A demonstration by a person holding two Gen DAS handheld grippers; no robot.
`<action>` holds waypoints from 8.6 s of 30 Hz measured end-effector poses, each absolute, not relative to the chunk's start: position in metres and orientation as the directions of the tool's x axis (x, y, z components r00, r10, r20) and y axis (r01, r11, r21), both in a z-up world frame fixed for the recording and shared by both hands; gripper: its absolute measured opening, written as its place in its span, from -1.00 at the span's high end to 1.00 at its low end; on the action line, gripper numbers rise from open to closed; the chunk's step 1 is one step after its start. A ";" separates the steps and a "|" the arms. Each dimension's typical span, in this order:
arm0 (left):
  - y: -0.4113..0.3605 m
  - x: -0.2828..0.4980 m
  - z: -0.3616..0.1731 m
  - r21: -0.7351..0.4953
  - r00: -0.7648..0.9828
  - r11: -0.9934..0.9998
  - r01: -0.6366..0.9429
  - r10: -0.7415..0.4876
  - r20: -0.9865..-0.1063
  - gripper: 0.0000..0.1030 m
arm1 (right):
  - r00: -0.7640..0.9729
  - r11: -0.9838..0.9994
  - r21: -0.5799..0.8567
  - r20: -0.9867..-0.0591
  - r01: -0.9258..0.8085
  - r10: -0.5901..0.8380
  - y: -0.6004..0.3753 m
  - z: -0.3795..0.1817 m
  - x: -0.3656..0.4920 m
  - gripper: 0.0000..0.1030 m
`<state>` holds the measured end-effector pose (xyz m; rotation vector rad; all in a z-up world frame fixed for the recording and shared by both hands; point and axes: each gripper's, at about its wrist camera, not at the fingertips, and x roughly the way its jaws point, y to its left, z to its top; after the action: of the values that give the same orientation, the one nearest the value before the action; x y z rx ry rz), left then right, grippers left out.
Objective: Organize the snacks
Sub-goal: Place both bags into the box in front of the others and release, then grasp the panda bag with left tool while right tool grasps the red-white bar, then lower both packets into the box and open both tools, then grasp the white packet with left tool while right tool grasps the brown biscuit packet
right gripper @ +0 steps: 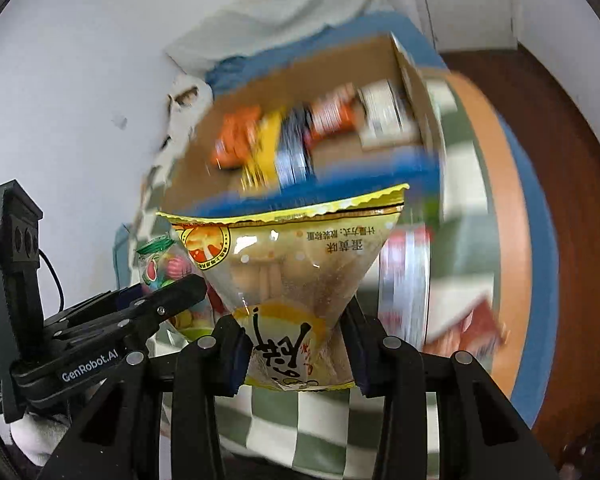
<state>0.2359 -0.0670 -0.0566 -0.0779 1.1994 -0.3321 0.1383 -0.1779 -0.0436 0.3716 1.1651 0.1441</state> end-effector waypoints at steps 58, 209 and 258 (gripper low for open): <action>-0.057 0.346 -0.119 -0.074 0.269 0.992 0.101 -0.099 -0.958 -0.66 | 0.250 0.997 0.058 -0.967 0.059 0.042 -0.176 -0.094 0.289 -0.86; -0.023 0.418 -0.191 -0.101 0.135 0.988 0.114 -0.117 -0.984 -0.86 | 0.240 0.977 0.009 -0.970 0.212 -0.043 -0.183 -0.130 0.328 -0.87; -0.016 0.223 -0.021 -0.061 0.577 0.983 0.173 -0.151 -0.803 -0.86 | 0.620 0.991 -0.023 -0.778 0.134 -0.102 -0.131 0.039 0.148 -0.90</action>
<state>0.2232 -0.0157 -0.0213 0.0249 0.9370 -0.1899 0.1481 -0.1313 0.0387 0.0384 0.8921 -0.1354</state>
